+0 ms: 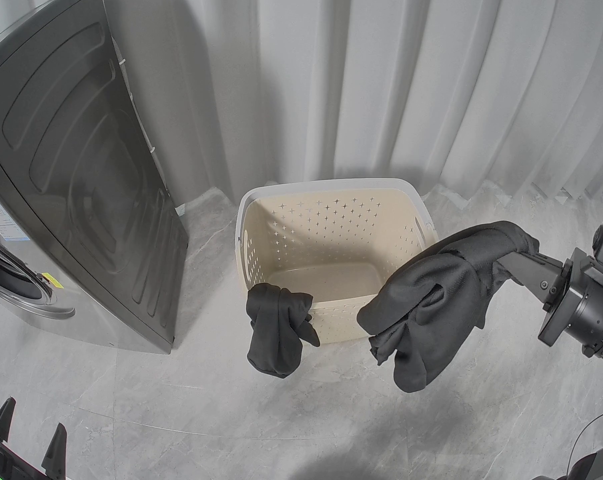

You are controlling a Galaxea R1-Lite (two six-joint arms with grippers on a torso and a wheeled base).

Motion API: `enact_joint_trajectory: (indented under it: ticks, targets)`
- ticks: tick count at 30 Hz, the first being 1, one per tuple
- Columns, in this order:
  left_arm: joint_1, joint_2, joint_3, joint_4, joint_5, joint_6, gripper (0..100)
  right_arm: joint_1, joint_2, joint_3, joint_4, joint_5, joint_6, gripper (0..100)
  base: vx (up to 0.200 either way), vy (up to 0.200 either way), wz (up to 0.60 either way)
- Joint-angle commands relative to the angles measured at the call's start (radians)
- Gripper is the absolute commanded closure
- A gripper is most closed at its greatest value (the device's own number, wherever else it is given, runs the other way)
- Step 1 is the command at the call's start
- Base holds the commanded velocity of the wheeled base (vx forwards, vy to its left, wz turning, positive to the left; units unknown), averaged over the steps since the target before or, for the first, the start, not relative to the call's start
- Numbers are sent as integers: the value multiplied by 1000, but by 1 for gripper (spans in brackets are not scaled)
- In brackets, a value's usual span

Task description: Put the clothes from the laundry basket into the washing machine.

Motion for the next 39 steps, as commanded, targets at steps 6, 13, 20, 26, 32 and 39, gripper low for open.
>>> enact_joint_trajectory:
  ticks: [6,13,20,26,32,39]
  targets:
    - [0,-12,16,1,-2,-4,0,4,29,-3,-6,2,3,100,-200,0,0]
    - [0,-12,16,1,-1,-4,0,4,35,-5,-10,4,3,100,-200,0,0]
    - [0,-12,16,1,-2,-5,0,3,40,-2,-12,4,3,100,-200,0,0]
    - [0,-12,16,1,-2,-5,0,3,44,-5,-13,4,3,100,-100,0,0]
    - [0,-12,16,1,-1,-11,0,3,47,-3,-13,4,5,100,0,0,0]
    - [0,-12,16,1,4,-17,0,3,47,-3,-13,2,5,100,0,29,0]
